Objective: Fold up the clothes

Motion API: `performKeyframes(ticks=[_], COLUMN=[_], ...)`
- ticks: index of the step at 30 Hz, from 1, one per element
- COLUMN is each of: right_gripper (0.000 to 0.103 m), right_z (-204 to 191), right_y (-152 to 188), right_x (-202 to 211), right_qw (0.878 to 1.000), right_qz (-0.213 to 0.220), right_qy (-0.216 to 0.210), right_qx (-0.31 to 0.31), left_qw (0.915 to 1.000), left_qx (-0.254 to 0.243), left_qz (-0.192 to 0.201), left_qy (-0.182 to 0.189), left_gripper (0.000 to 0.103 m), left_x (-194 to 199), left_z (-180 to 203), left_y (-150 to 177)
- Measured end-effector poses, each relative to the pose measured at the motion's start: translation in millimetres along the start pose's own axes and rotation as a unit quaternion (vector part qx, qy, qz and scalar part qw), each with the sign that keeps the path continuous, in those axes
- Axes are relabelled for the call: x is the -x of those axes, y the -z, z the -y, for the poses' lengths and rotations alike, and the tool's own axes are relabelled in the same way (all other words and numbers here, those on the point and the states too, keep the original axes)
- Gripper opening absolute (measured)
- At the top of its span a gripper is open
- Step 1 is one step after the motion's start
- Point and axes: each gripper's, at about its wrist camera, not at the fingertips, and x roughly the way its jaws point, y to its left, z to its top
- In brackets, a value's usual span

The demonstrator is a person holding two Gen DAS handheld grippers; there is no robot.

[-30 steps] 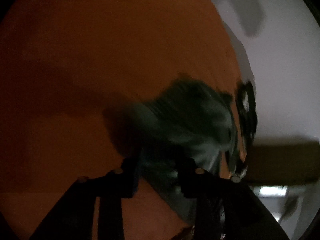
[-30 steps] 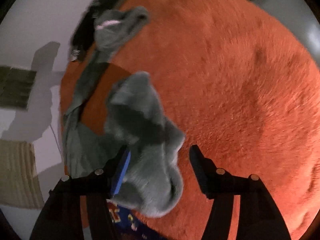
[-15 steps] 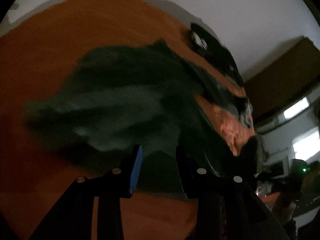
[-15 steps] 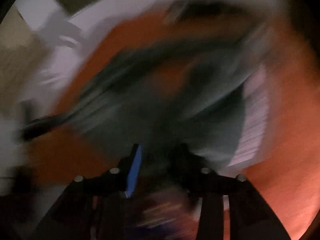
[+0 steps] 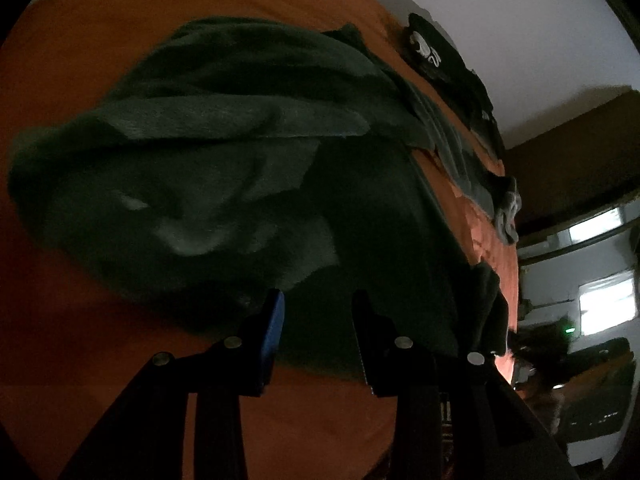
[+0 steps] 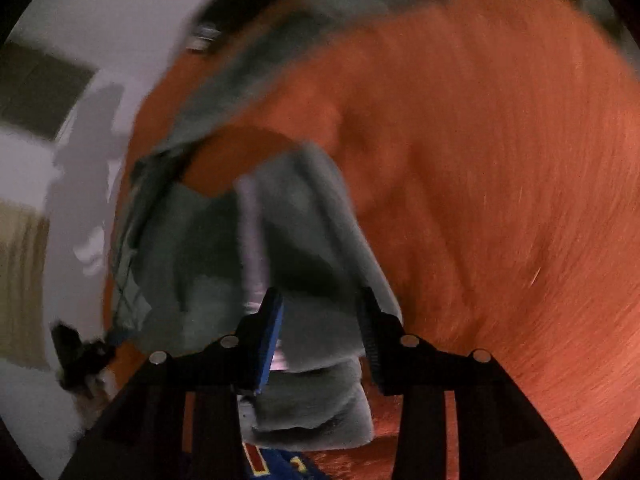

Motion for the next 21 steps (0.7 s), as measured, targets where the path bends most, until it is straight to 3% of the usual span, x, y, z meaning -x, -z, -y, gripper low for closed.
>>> performKeyframes(ticks=[3, 6, 9, 12, 13, 18, 19, 21], right_gripper=[0.041, 0.043, 0.054, 0.062, 0.071, 0.073, 0.071, 0.037], right_z=[28.3, 33.2, 35.5, 34.5, 35.2, 29.6, 28.5, 26.7], right_y=[2.0, 0.6, 3.8, 11.3, 15.2, 19.9, 18.5, 15.4], right_x=[-12.7, -14.4, -7.1, 6.8, 11.9, -0.8, -5.1, -4.8], right_qw=[0.993, 0.987, 0.982, 0.981, 0.98, 0.98, 0.981, 0.979], right_qz=[-0.007, -0.007, -0.004, -0.015, -0.019, -0.011, 0.004, 0.051], right_qy=[-0.066, -0.087, -0.092, -0.065, -0.052, -0.069, -0.073, -0.078], right_qx=[-0.093, -0.132, -0.167, -0.184, -0.191, -0.185, -0.182, -0.18], left_qw=[0.9999, 0.9998, 0.9997, 0.9996, 0.9996, 0.9997, 0.9997, 0.9997], left_qx=[0.012, 0.018, 0.024, 0.027, 0.027, 0.023, 0.021, 0.019], left_qz=[-0.001, -0.005, -0.006, -0.003, -0.002, -0.009, -0.011, -0.013], left_qy=[0.004, -0.005, -0.007, -0.004, -0.003, -0.001, -0.002, -0.003], left_gripper=[0.037, 0.037, 0.037, 0.037, 0.037, 0.037, 0.037, 0.037], left_x=[7.1, 1.8, 4.1, 7.6, 8.2, 4.9, 4.6, 4.0], left_z=[-12.5, -15.2, -18.7, -19.2, -19.5, -18.6, -18.3, -17.7], left_y=[0.5, -0.2, 0.5, 0.9, 0.9, 1.4, 1.8, 2.6])
